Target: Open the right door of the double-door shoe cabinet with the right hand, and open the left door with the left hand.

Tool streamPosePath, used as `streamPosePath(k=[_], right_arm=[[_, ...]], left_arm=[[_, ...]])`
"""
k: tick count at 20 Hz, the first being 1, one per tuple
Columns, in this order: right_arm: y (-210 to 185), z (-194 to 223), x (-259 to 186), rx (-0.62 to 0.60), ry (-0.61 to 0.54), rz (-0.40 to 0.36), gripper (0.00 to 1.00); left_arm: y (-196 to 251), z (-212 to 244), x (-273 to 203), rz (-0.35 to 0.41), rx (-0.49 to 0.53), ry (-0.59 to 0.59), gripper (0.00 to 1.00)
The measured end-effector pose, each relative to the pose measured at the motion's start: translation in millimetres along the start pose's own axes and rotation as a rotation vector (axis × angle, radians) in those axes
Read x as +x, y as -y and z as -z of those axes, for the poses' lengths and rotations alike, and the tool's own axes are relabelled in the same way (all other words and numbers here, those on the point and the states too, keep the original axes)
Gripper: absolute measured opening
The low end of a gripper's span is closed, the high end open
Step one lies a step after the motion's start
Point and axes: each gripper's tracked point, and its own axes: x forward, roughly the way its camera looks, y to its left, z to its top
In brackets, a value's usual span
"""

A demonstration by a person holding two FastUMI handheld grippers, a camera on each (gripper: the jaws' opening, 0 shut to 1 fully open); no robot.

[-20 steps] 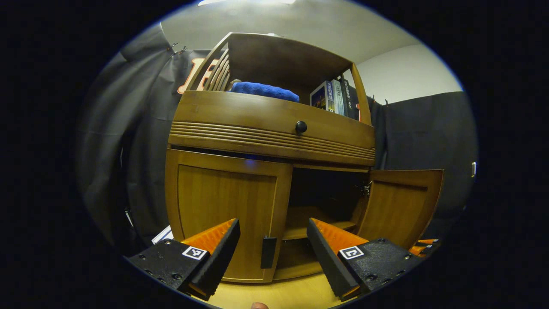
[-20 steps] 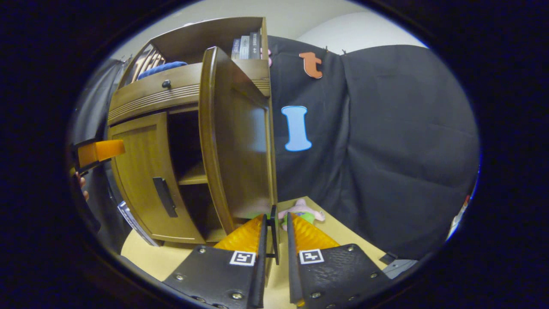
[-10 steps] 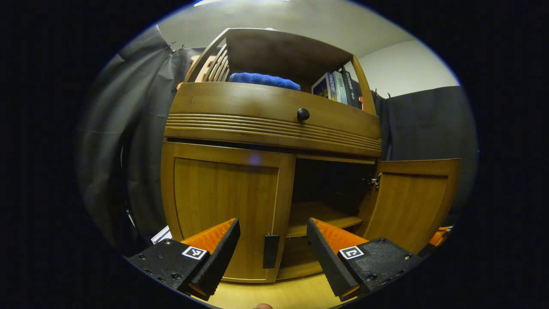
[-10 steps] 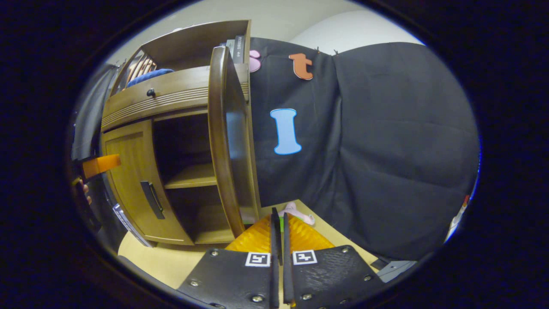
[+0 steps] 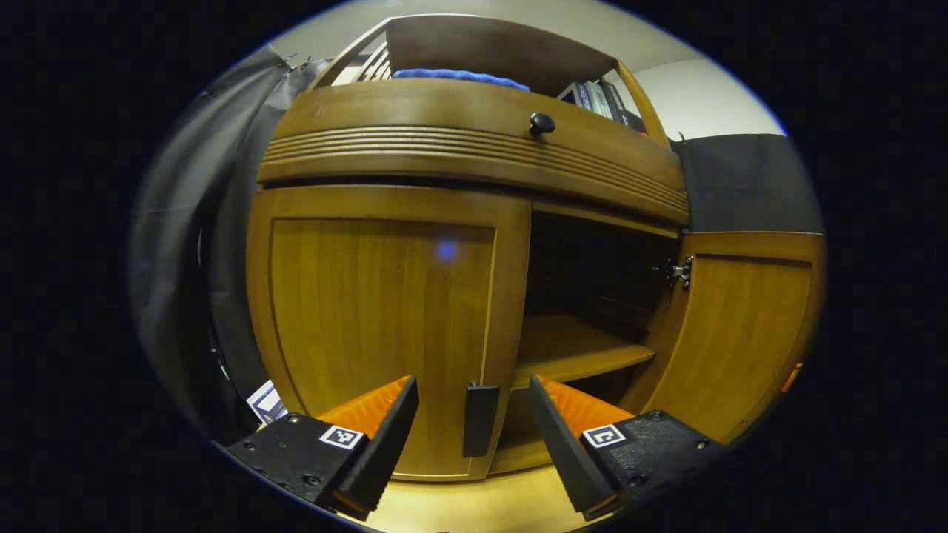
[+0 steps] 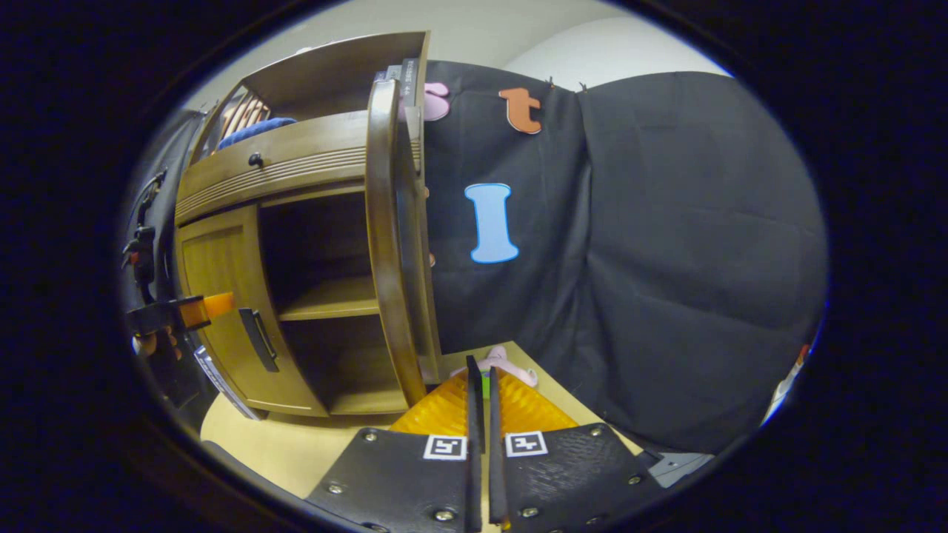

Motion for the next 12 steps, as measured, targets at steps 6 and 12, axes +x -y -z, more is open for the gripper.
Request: streamPosePath(k=[6, 12], right_arm=[[26.4, -2.5, -2.7, 0.0, -0.001, 0.08, 0.05], [34.2, -4.7, -9.6, 0.026, 0.009, 0.109, 0.05]], left_arm=[[9.7, 16.9, 32.9, 0.023, 0.013, -0.047, 0.81], [10.0, 27.3, 49.2, 0.014, 0.029, -0.072, 0.7]])
